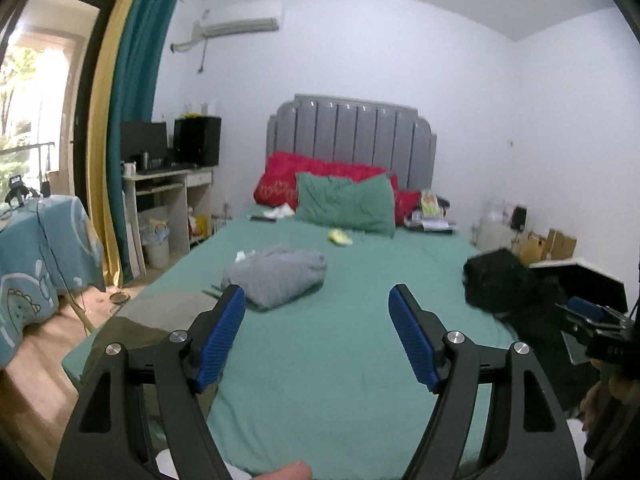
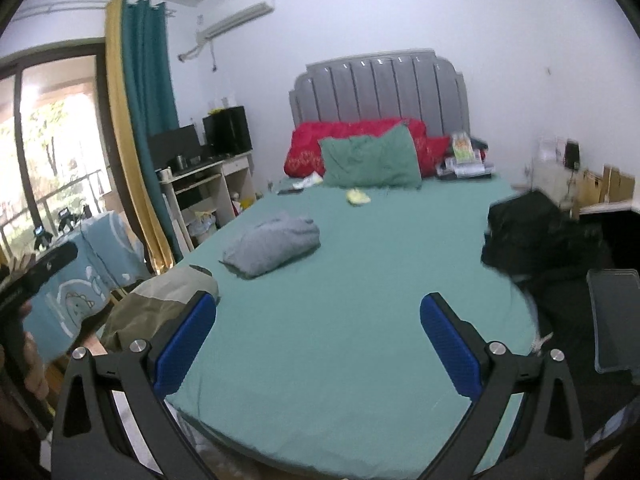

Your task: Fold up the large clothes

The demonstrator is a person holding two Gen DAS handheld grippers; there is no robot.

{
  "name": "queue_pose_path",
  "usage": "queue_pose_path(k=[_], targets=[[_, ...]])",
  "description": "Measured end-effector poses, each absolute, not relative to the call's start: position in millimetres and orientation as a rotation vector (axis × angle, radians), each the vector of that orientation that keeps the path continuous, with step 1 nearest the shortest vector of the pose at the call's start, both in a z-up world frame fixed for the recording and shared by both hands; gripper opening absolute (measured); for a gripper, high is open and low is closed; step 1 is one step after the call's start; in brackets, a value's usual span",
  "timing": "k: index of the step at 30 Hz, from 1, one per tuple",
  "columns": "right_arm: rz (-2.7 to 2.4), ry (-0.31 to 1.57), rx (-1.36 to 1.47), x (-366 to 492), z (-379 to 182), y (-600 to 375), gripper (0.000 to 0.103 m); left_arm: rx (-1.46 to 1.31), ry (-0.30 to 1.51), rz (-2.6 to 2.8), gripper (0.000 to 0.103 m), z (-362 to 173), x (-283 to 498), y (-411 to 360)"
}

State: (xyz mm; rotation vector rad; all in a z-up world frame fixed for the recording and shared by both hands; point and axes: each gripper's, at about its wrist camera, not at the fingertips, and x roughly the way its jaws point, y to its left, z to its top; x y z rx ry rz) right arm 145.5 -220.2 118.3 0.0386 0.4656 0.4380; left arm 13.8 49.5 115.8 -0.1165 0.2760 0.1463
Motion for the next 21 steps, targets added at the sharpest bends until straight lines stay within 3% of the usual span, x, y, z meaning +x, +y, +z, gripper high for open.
queue_pose_path(k=[8, 21], targets=[[0.447, 0.401, 0.013, 130.5, 127.1, -203.3, 0.101, -0.101, 0.211, 0.156, 0.081, 114.0, -1.9, 54.2], [0.422, 0.455, -0.012, 147.6, 101.4, -182.5, 0.101, -0.136, 0.278, 0.195, 0.082, 83.4, 19.8, 82.0]])
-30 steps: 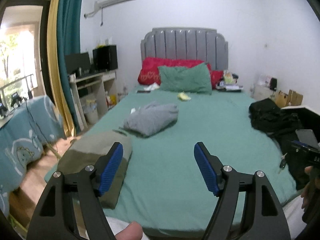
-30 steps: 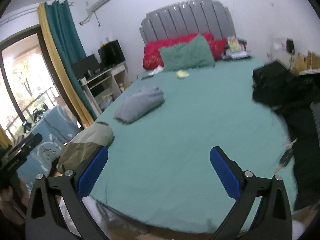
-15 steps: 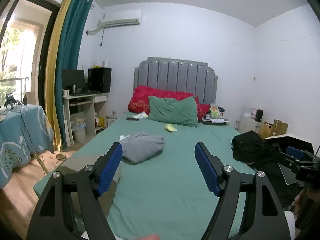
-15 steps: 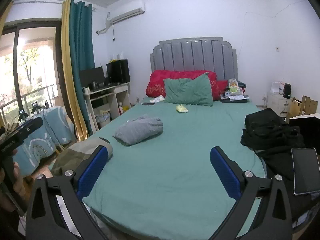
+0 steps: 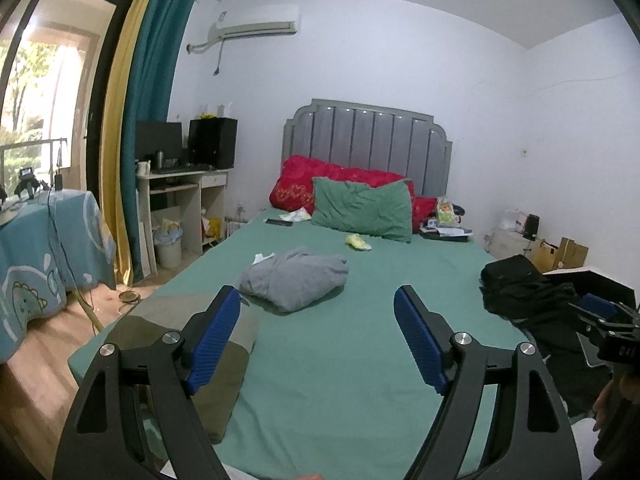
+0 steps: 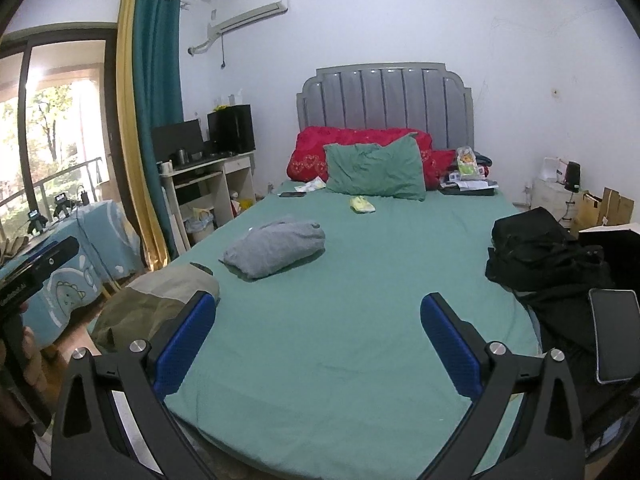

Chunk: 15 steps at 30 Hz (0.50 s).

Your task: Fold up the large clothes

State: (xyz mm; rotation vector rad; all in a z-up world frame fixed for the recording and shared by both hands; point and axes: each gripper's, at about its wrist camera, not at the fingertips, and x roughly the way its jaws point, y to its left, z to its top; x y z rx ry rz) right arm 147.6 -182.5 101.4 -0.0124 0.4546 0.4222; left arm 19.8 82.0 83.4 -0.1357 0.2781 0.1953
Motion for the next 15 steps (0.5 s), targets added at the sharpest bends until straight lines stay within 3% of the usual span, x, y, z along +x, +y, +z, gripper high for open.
queue_pose_path(k=[15], targets=[[0.44, 0.54, -0.024, 176.8, 65.2, -174.2, 0.101, -0.166, 0.367, 0.202, 0.082, 51.1, 58.7, 98.8]])
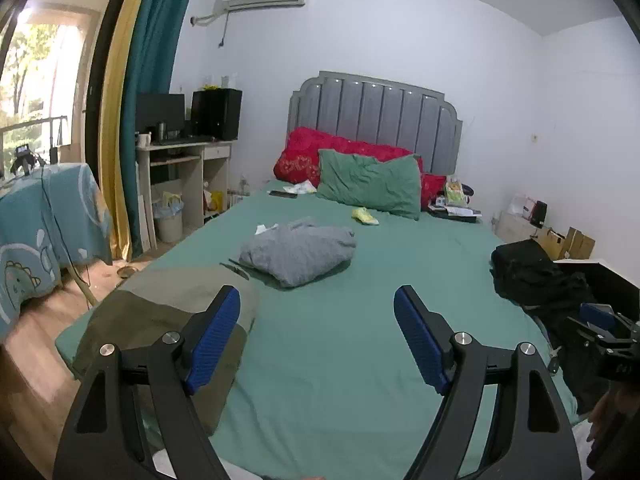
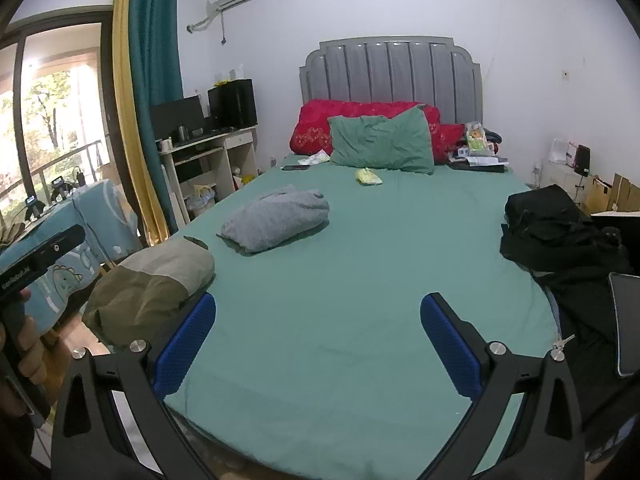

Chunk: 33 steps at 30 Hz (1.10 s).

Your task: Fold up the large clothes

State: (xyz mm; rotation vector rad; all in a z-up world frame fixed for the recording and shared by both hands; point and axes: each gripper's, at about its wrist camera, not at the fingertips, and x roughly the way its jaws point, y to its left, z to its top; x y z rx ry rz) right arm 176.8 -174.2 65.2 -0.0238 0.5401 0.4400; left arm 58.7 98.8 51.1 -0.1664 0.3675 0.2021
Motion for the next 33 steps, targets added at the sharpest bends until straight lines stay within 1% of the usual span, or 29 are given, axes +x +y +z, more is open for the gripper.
queue_pose_path(k=[15, 33], targets=[[0.442, 0.552, -0.036, 183.1, 61.0, -174.4, 0.101, -0.149, 0.377, 0.186, 0.082, 48.9, 65.9, 91.8], [0.426, 0.524, -0.078, 176.2, 65.9, -167.2, 0.101, -0.155, 0.368, 0.165, 0.082, 50.4, 68.9, 91.7]])
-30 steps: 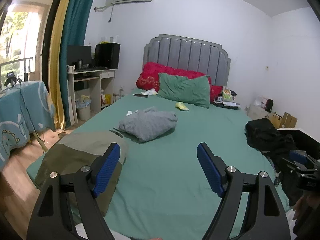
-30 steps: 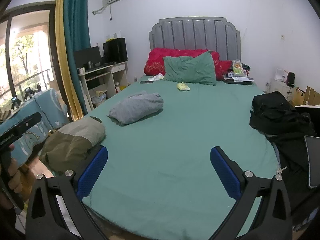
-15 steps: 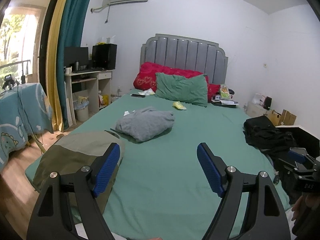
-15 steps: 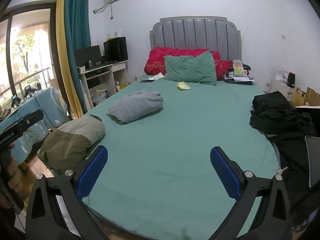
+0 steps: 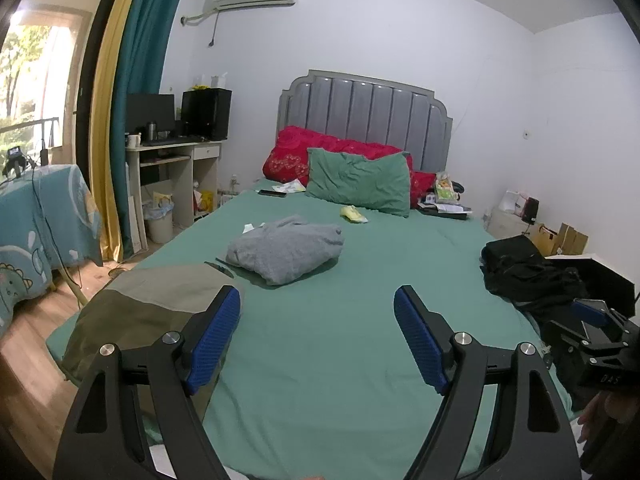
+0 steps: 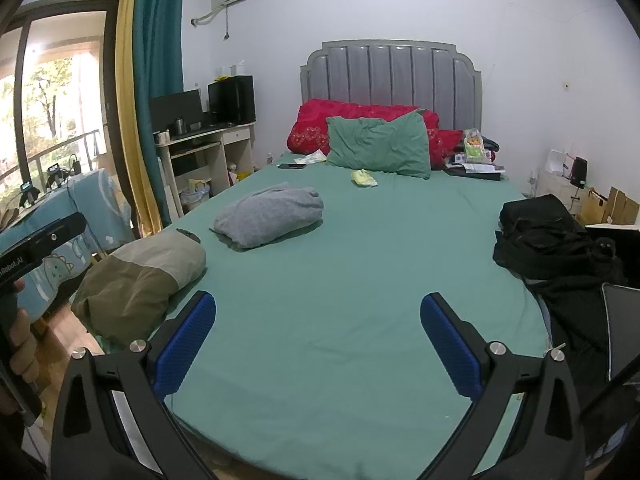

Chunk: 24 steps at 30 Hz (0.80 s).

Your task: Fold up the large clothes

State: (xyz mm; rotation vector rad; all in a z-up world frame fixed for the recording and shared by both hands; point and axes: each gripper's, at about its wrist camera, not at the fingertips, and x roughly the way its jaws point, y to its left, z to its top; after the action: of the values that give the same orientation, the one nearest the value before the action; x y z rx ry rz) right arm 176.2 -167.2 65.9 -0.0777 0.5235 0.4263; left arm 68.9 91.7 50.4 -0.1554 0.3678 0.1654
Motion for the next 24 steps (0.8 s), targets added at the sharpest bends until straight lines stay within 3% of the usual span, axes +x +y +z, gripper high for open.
queue_pose_path(k=[24], targets=[[0.428, 0.519, -0.092, 174.7, 66.9, -165.5, 0.101, -0.157, 0.367, 0.167, 0.082, 48.8, 67.1, 91.1]])
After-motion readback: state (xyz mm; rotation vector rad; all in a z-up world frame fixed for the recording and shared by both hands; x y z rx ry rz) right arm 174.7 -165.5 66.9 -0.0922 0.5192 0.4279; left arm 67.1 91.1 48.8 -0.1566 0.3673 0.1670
